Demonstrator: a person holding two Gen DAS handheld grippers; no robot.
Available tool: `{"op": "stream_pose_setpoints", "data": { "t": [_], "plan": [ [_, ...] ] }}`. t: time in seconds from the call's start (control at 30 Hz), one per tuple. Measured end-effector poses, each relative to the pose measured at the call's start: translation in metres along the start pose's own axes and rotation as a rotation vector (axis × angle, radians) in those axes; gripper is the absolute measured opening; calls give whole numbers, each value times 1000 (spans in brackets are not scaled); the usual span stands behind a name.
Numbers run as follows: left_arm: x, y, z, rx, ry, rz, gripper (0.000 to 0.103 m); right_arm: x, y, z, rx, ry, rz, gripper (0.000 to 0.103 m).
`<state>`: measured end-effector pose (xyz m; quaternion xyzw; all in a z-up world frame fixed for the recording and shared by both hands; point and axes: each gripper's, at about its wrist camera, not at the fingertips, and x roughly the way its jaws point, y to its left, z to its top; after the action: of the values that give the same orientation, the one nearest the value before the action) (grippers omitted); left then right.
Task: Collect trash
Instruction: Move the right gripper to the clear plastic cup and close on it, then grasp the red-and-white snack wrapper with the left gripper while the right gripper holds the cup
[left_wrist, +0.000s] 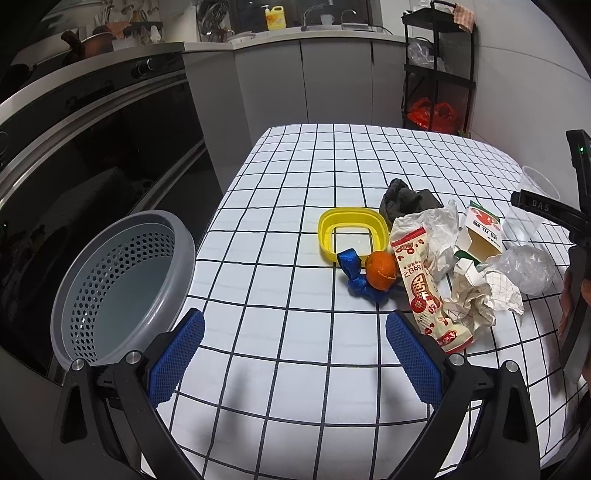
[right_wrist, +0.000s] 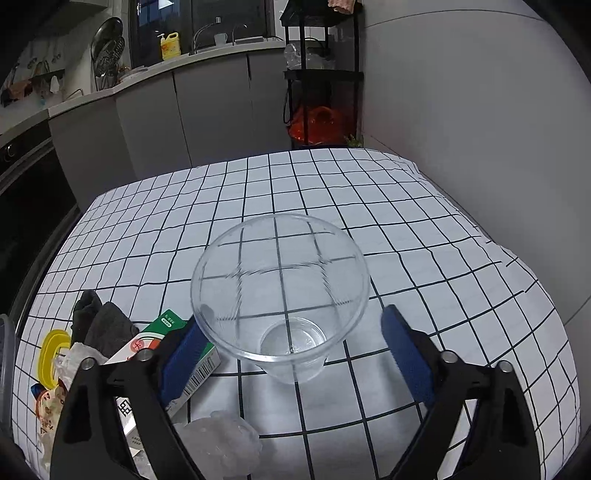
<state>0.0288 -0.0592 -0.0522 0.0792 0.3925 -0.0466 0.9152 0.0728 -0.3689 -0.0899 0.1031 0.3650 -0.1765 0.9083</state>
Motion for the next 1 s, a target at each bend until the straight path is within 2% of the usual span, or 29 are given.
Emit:
{"op": "stream_pose_setpoints", "data": {
  "t": [0.03,0.3,0.5,0.7,0.83,0.87,0.93,0.97,1.0],
  "plan": [
    [0,-1,0,0,0,-4,97,2,0,1,1,16,4,54],
    [6,-25,4,34,17,-64,97,-27,-10,-1,10,-30,38,54],
    [16,-34,13,15,27,-91,97,-54,-21,-1,4,-71,55,54],
    [32,-51,12,43,40,-76,97,-73,-24,0,8,-95,79,54],
    [35,-53,11,23,33,-117,96,-81,-26,2,16,-107,95,54],
    [34,-54,10,24,24,-121,94,-82,-26,2,15,-108,97,54],
    [32,-56,11,36,17,-130,79,-82,-25,2,10,-109,95,54],
    [33,-57,11,43,23,-135,65,-82,-25,2,6,-108,94,54],
    [33,-58,11,47,28,-140,57,-82,-24,1,2,-106,94,54]
  ]
}}
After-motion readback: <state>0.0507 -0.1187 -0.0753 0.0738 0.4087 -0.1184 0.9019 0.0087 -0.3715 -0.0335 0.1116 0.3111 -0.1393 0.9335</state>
